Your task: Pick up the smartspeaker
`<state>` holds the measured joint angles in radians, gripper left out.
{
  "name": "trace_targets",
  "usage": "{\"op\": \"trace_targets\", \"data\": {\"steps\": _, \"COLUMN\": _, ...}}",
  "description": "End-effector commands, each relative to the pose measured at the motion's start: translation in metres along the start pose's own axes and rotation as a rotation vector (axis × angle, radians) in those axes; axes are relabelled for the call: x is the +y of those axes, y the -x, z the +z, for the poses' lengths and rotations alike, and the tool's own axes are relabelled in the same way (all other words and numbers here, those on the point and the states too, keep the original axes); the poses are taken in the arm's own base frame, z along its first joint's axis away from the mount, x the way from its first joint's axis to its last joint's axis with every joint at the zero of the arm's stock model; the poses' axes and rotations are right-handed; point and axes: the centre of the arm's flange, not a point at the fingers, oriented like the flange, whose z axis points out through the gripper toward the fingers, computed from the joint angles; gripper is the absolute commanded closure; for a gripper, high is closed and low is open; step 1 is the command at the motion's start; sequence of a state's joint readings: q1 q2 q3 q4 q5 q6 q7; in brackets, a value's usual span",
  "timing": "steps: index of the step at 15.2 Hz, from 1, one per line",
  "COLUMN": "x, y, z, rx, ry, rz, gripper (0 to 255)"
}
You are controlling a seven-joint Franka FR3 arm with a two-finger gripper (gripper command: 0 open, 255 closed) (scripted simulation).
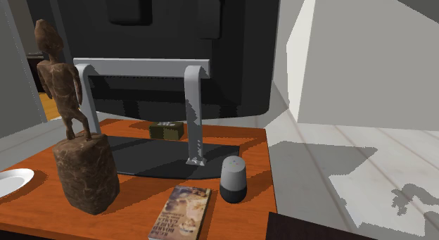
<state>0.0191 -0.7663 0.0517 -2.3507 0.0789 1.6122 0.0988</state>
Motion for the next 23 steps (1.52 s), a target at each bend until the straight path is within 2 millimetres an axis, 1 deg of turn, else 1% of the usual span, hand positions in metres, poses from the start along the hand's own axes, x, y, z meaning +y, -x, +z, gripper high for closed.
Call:
{"op": "trace_targets", "data": {"steps": 1, "x": 0.000, "y": 0.000, "z": 0.000, "rx": 0.000, "ry": 0.000, "rz": 0.000, "gripper": 0}}
{"op": "trace_targets", "data": {"steps": 12, "x": 0.106, "y": -0.019, "z": 0.094, "rx": 0.006, "ry": 0.020, "rz": -0.036, "gripper": 0}}
{"op": "trace_targets", "data": {"steps": 23, "x": 0.213, "y": -0.042, "z": 0.185, "rx": 0.013, "ry": 0.041, "rz": -0.073, "gripper": 0}}
